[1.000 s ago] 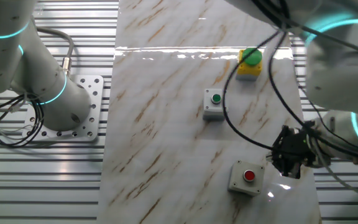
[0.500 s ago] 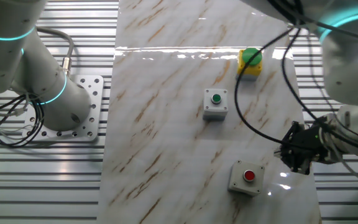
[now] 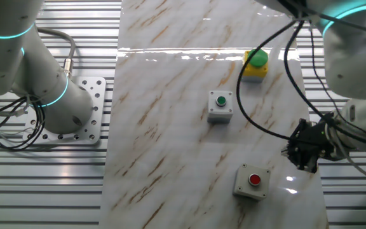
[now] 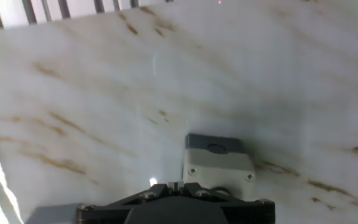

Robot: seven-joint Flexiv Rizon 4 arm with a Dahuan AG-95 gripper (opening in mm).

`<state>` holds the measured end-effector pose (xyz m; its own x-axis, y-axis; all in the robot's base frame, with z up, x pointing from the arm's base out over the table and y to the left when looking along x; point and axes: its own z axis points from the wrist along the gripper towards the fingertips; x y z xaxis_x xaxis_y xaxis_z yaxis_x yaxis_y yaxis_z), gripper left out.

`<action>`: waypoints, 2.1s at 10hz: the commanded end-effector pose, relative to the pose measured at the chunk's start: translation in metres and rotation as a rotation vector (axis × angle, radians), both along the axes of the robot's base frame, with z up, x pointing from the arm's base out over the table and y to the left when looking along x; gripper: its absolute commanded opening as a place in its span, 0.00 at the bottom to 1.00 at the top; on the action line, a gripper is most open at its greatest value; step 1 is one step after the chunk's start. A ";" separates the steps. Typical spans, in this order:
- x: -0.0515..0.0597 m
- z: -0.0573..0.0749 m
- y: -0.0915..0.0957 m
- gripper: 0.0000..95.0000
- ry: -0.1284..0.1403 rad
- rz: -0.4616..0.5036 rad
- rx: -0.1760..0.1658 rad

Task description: Press three buttons from left to right in sequence

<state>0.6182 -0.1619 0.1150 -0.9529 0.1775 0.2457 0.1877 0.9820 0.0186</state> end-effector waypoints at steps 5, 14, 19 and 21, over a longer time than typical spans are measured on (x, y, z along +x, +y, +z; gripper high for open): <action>0.021 -0.002 -0.001 0.00 -0.007 0.022 -0.019; -0.006 -0.007 0.004 0.00 -0.020 -0.019 -0.160; -0.015 0.001 -0.001 0.00 -0.006 -0.055 -0.164; -0.015 0.000 -0.001 0.00 -0.018 -0.061 -0.167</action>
<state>0.6063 -0.1634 0.1154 -0.9384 0.2531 0.2353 0.2279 0.9651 -0.1292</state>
